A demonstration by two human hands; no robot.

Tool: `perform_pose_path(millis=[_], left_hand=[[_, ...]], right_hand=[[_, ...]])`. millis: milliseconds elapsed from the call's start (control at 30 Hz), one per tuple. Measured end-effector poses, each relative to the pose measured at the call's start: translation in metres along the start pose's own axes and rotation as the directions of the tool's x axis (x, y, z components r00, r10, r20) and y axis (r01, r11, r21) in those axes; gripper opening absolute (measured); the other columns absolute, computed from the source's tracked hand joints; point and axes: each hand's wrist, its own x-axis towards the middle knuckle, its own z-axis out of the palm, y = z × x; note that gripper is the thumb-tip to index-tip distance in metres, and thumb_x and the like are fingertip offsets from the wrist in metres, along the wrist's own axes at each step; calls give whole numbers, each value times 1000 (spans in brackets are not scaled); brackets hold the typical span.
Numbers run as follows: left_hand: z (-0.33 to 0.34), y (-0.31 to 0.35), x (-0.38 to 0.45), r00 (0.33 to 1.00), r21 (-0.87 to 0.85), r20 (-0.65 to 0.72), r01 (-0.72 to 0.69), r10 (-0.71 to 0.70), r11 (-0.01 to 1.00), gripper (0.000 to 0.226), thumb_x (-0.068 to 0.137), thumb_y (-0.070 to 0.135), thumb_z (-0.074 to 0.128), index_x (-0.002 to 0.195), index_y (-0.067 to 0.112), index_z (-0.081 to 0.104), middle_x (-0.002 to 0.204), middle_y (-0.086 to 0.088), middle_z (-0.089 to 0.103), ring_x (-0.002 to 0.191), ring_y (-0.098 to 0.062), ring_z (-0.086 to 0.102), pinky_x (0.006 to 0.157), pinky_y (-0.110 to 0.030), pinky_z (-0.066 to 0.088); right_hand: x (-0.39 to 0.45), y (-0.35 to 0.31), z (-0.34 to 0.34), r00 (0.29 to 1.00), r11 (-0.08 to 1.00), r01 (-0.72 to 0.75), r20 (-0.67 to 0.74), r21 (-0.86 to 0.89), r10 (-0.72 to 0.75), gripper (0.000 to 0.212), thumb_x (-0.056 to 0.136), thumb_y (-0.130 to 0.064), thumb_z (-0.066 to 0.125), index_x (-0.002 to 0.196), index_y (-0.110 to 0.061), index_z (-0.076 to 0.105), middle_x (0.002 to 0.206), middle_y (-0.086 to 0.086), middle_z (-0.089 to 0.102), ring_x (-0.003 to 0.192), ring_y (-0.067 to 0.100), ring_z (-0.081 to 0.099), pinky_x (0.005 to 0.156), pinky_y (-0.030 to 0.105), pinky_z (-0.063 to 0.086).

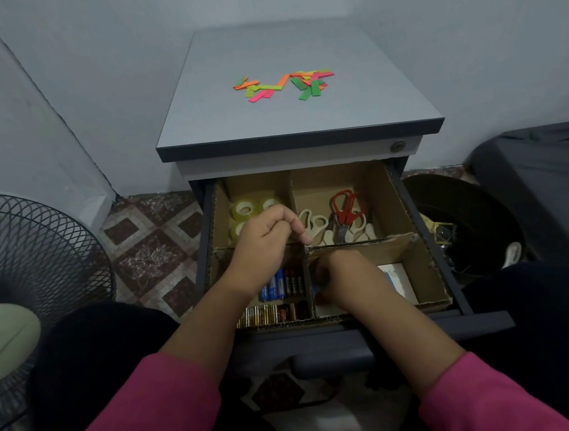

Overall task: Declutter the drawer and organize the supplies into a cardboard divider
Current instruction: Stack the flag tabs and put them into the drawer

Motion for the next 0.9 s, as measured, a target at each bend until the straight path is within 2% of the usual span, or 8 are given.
perform_pose_path(millis=[133, 233, 367, 467, 533, 600, 767, 900], left_hand=[[1, 1, 0, 1000, -3, 3, 2, -2, 1000, 28, 91, -7, 37, 80, 1, 61, 79, -13, 70, 72, 0, 61, 65, -6, 41], [1, 1, 0, 1000, 4, 4, 3, -3, 1000, 27, 91, -7, 37, 81, 1, 62, 79, -11, 70, 73, 0, 61, 66, -6, 40], [-1, 0, -1, 1000, 10, 2, 9, -9, 1000, 30, 91, -4, 38, 78, 8, 62, 78, -5, 71, 76, -3, 61, 66, -6, 39], [-1, 0, -1, 1000, 24, 9, 14, -14, 1000, 29, 92, -3, 38, 80, 7, 62, 79, -4, 71, 77, -2, 60, 66, -5, 39], [0, 1, 0, 1000, 25, 18, 15, -15, 1000, 29, 93, -2, 37, 80, 6, 62, 78, -4, 70, 76, 0, 60, 66, -5, 39], [1, 2, 0, 1000, 22, 25, 12, -13, 1000, 29, 93, -3, 37, 79, 8, 61, 78, -4, 70, 76, 1, 60, 66, -4, 39], [0, 2, -1, 999, 30, 24, 27, -28, 999, 29, 93, -1, 37, 81, 7, 61, 79, -5, 70, 75, 1, 60, 65, -4, 39], [0, 2, -1, 999, 18, 29, 26, -27, 999, 28, 93, -2, 37, 81, 6, 61, 79, -7, 70, 74, 2, 60, 65, -4, 39]], right_hand=[[2, -1, -5, 997, 1000, -9, 70, -8, 10, 38, 85, -31, 70, 122, -24, 64, 123, 5, 59, 112, 23, 57, 91, 35, 52], [3, 0, -3, 999, 1000, -3, 45, -6, 4, 37, 85, -30, 68, 121, -24, 64, 121, 5, 60, 111, 24, 58, 89, 35, 52], [-3, 15, 3, 989, 997, -67, -128, 45, 72, 20, 84, -26, 69, 104, -20, 67, 103, 3, 64, 95, 22, 61, 78, 33, 52], [-11, 37, -6, 938, 970, -240, -262, -26, 225, 14, 88, -16, 61, 101, -12, 63, 94, 6, 62, 90, 25, 63, 74, 34, 51], [-14, 52, -12, 914, 940, -336, -260, -52, 312, 20, 90, -13, 57, 109, -6, 60, 104, 11, 63, 99, 28, 63, 74, 34, 49], [-15, 57, -11, 911, 927, -371, -221, -63, 349, 21, 91, -10, 56, 110, -5, 59, 110, 12, 62, 104, 29, 61, 76, 35, 49], [-8, 56, -4, 910, 926, -377, -183, 0, 371, 9, 93, -12, 54, 99, -7, 58, 106, 11, 62, 102, 29, 61, 77, 35, 48], [-10, 58, -3, 905, 925, -380, -202, 16, 375, 15, 93, -16, 55, 104, -8, 60, 104, 9, 62, 100, 28, 61, 75, 34, 47]])
